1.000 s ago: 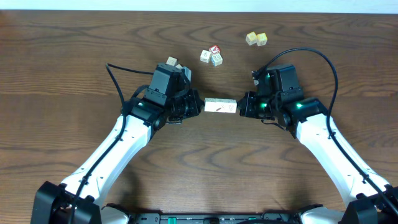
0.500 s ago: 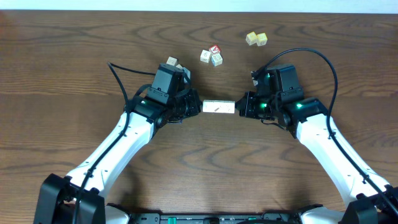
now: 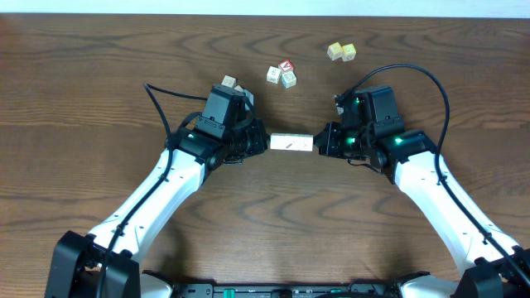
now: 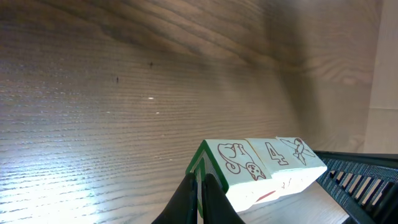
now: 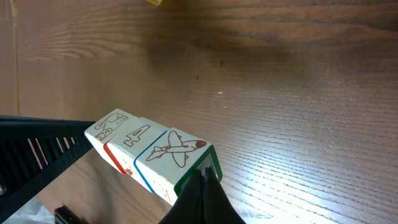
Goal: Lift 3 blocks
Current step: 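Keep the row clamped aloft between the left and right grippers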
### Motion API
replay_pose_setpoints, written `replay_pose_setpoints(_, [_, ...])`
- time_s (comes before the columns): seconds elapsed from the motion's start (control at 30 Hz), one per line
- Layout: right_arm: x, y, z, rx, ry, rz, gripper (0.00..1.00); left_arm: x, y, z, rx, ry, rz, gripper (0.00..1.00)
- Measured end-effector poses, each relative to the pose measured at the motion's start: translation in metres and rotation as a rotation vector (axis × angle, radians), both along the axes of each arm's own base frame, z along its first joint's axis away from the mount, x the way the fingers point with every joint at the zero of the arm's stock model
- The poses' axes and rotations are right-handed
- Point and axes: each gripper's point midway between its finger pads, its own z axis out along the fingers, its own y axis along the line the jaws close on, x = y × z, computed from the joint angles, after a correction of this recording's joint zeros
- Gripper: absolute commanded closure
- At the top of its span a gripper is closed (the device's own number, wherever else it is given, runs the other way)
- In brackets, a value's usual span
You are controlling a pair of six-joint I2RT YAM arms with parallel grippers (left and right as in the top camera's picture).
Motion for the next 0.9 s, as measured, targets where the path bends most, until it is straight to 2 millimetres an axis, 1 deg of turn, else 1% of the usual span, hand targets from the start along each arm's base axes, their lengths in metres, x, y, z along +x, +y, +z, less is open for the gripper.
replay_pose_setpoints(0.9, [0.0007, -0.0043, -0.0029, -0.025, 0.002, -0.015, 0.99, -0.0007, -0.0041, 0.0016, -0.007, -0.008, -0.011, 0.93])
